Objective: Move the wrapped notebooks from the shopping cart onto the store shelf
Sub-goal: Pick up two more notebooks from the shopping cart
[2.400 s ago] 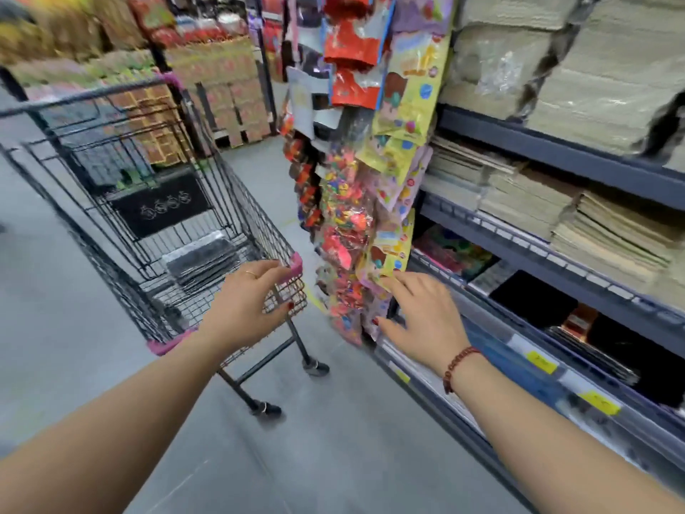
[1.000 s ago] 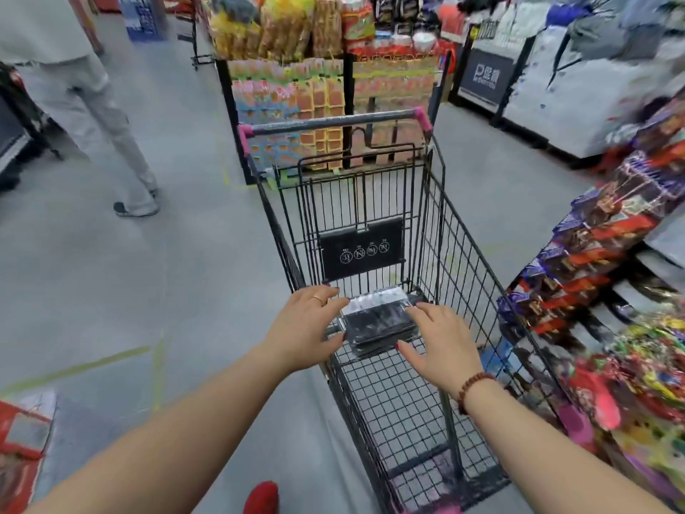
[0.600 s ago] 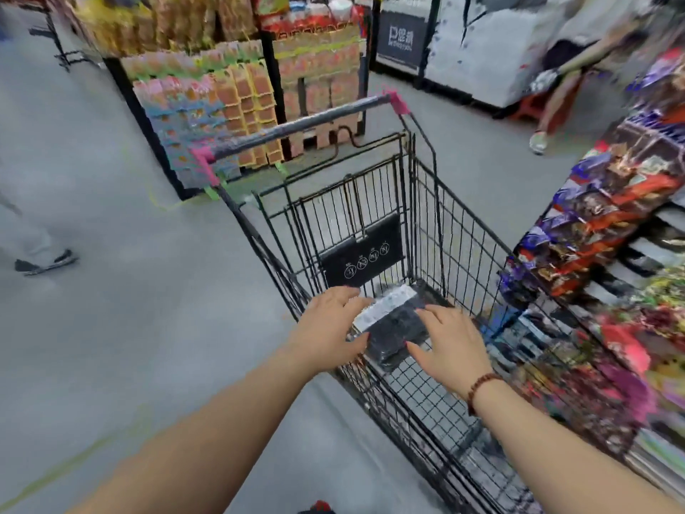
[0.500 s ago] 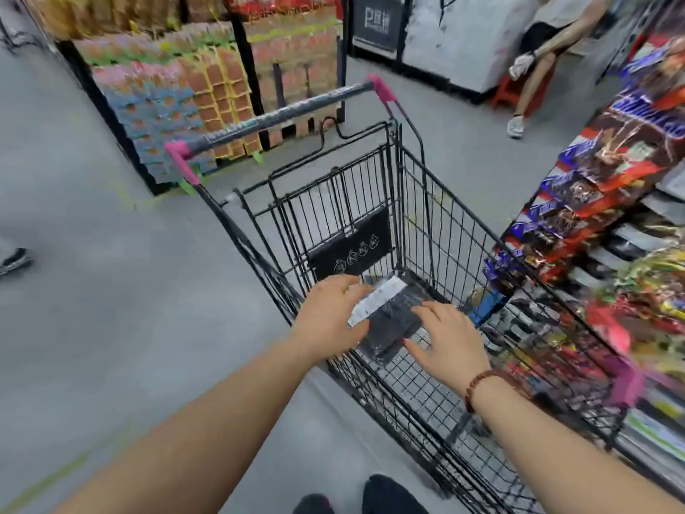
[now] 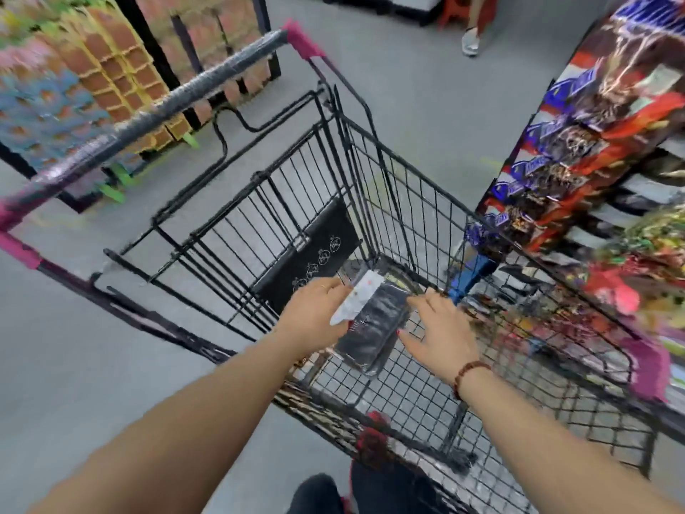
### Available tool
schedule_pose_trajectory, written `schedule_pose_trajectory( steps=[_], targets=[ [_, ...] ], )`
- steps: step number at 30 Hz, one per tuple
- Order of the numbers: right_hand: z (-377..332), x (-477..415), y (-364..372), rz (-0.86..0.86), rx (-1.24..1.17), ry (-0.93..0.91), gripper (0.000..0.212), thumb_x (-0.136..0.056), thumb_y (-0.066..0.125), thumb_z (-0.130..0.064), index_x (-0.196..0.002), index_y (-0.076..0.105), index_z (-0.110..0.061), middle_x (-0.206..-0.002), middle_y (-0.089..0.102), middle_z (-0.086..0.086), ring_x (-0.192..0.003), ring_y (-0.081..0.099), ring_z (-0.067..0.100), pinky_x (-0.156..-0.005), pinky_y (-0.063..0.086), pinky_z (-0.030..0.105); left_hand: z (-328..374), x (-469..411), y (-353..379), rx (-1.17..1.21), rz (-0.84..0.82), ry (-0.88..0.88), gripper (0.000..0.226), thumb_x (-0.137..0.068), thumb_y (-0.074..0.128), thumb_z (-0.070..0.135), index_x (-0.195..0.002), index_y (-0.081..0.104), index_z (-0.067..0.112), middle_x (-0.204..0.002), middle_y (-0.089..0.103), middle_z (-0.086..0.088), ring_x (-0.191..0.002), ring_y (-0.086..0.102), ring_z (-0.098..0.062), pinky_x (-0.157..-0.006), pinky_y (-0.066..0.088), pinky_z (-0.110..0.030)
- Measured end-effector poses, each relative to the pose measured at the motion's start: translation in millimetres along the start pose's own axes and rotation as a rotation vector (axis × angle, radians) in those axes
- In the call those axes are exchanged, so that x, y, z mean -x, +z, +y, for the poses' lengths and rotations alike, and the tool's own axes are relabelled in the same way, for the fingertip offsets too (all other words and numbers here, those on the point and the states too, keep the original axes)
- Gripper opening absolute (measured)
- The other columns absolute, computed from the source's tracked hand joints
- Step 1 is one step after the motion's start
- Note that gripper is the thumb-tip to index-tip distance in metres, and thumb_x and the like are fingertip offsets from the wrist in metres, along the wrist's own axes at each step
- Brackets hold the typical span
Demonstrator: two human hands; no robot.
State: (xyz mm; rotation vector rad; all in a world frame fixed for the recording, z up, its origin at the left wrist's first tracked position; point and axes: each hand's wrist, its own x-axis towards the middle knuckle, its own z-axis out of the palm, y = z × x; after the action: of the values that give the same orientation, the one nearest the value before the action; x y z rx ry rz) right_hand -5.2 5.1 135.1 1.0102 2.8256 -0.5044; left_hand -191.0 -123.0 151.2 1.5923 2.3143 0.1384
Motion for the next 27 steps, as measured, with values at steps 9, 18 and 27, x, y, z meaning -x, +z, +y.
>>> schedule_pose_trajectory(
  steps=[9, 18, 27],
  targets=[
    [9, -43, 60, -0.145, -0.184, 0.255, 0.06, -0.089, 0.049, -0.047, -0.141, 0.036, -0.019, -0.135, 0.047, 0.005, -0.126, 0.04, 0.026, -0.102, 0.039, 0.04, -40, -63, 68, 0.08, -0.216, -0.034, 0.065, -0.083, 0.057, 0.04, -0.14, 0.04, 0.014, -0.144, 0.04, -0.012, -0.132, 0.035, -0.03, -0.105, 0.036, -0.041],
    [3, -79, 144, -0.074, -0.559, 0.623, 0.06, -0.084, 0.063, -0.041, -0.132, 0.043, -0.013, -0.132, 0.049, 0.007, -0.122, 0.044, 0.022, -0.099, 0.037, 0.03, -66, -100, 142, 0.174, -0.253, 0.004, 0.065, -0.084, 0.059, 0.03, -0.143, 0.036, 0.015, -0.151, 0.031, -0.011, -0.14, 0.025, -0.027, -0.113, 0.027, -0.037],
    [1, -102, 211, 0.069, -0.782, 0.875, 0.084, -0.05, 0.07, -0.068, -0.114, 0.046, -0.018, -0.11, 0.059, 0.005, -0.101, 0.058, 0.025, -0.086, 0.052, 0.04, -88, -88, 206, 0.12, -0.207, 0.099, 0.08, -0.087, 0.059, 0.043, -0.149, 0.02, 0.011, -0.158, 0.014, -0.011, -0.146, 0.012, -0.027, -0.119, 0.011, -0.035]
  ],
)
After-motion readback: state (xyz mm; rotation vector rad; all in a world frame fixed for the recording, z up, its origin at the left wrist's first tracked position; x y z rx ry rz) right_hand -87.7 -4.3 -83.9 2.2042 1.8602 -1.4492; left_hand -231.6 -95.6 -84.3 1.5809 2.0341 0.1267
